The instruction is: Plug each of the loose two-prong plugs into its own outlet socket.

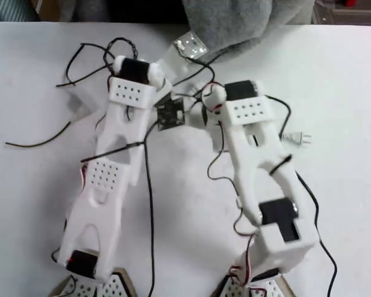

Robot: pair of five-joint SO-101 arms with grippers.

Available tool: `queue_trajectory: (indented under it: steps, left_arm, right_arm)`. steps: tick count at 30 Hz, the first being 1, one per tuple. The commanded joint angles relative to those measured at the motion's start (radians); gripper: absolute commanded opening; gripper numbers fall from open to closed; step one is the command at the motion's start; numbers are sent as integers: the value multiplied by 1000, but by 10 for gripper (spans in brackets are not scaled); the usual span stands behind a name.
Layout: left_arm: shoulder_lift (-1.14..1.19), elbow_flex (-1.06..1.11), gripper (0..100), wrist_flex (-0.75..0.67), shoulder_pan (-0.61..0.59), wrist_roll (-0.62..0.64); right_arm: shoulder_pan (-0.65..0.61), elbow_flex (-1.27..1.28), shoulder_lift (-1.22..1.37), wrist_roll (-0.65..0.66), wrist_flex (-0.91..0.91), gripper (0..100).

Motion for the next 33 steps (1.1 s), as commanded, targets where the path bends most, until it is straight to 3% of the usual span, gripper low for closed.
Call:
queue_trajectory:
  steps: [1, 9, 18, 22, 29, 33]
  left_arm:
    - [-18, -41, 24, -21, -8, 8]
    - [-18, -43, 24, -37, -15, 6]
    - [-18, -43, 24, -31, -19, 6]
    - [-18, -43, 24, -32, -12, 6]
    - [-18, -43, 24, -38, -13, 6]
    - [-18, -43, 24, -38, -13, 6]
  right_arm:
    - [-13, -9, 110, -23, -110, 328]
    - [24, -31, 255, -15, -380, 327]
    - [130, -322, 498, -12, -386, 324]
    - [140, -491, 639, -2, -263, 247]
    - [104, -876, 763, 15, 122, 60]
    - [101, -1014, 780, -18, 229, 59]
